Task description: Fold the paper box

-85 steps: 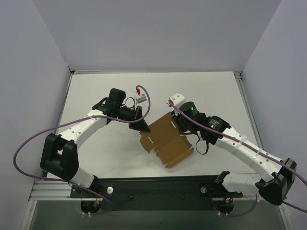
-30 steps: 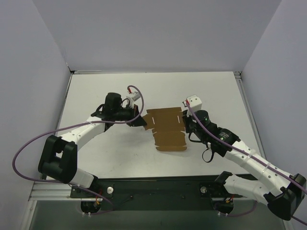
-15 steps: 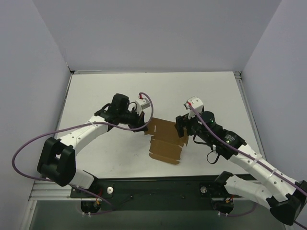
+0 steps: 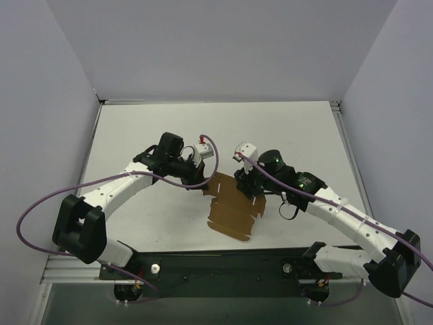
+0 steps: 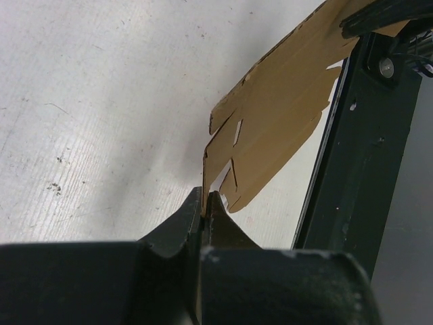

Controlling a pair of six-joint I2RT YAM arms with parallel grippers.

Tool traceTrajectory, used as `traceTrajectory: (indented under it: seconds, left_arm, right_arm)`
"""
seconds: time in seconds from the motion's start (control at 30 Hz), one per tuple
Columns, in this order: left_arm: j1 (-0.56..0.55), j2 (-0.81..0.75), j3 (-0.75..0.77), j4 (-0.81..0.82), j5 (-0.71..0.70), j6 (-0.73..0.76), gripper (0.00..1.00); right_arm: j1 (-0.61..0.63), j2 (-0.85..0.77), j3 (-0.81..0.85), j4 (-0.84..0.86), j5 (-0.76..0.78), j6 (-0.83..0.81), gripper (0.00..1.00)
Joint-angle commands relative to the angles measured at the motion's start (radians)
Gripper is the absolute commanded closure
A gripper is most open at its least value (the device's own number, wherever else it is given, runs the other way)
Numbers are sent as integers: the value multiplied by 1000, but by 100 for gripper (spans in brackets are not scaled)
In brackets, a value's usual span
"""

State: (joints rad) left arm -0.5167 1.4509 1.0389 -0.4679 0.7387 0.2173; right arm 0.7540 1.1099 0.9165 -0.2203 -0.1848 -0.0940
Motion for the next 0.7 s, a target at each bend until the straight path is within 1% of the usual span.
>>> traceTrajectory:
  seconds: [0.0,0.07,0.1,0.17,0.2,0.23,0.27,0.3,0.33,0.37,0.4,0.43,0.47,0.53,0.57,0.63,0.67]
  left_arm:
    - [-11,-17,44,-15,28,25,100]
    - [-14,-11,49,-20,18,24,100]
    - [-16,-7,50,-20,14,22,100]
    - [-17,-1,52,-14,-4,10,100]
    - [-17,0,52,-11,-12,4,100]
    - [-17,5,53,-5,-24,-5,100]
    - [-17,9,58,0,-54,-28,97]
    - [-17,14,62,5,-71,-42,86]
    - [-16,16,65,9,-91,-53,72]
    - [-16,11,72,11,-146,-74,46]
    - [-16,5,70,14,-178,-85,39]
    - [-14,-3,67,31,-212,-99,34]
    - [-14,-30,62,43,-282,-133,29]
    - [-14,-64,38,81,-362,-176,27]
    - [-14,-101,27,92,-460,-212,26]
    - [-17,-144,-2,109,-576,-297,25]
    - [-17,-190,-20,124,-622,-374,25]
  right_arm:
    - [18,13,44,-2,-31,-32,68]
    - [24,11,41,-2,-24,-29,74]
    - [28,10,36,1,-19,-29,81]
    - [53,5,22,9,25,-30,90]
    - [67,1,15,21,51,-33,99]
    - [79,1,6,32,77,-32,100]
    - [112,-1,-5,44,155,-33,100]
    - [129,-1,-33,82,209,-32,100]
    - [142,2,-53,110,256,-26,100]
    - [156,1,-70,133,333,-18,100]
    - [156,10,-97,169,362,-7,100]
    - [156,16,-108,185,392,14,100]
    - [159,22,-119,200,418,19,100]
    - [176,47,-151,248,499,23,100]
    - [183,54,-160,263,525,23,100]
    - [209,85,-171,286,586,30,100]
    - [220,96,-174,292,611,30,100]
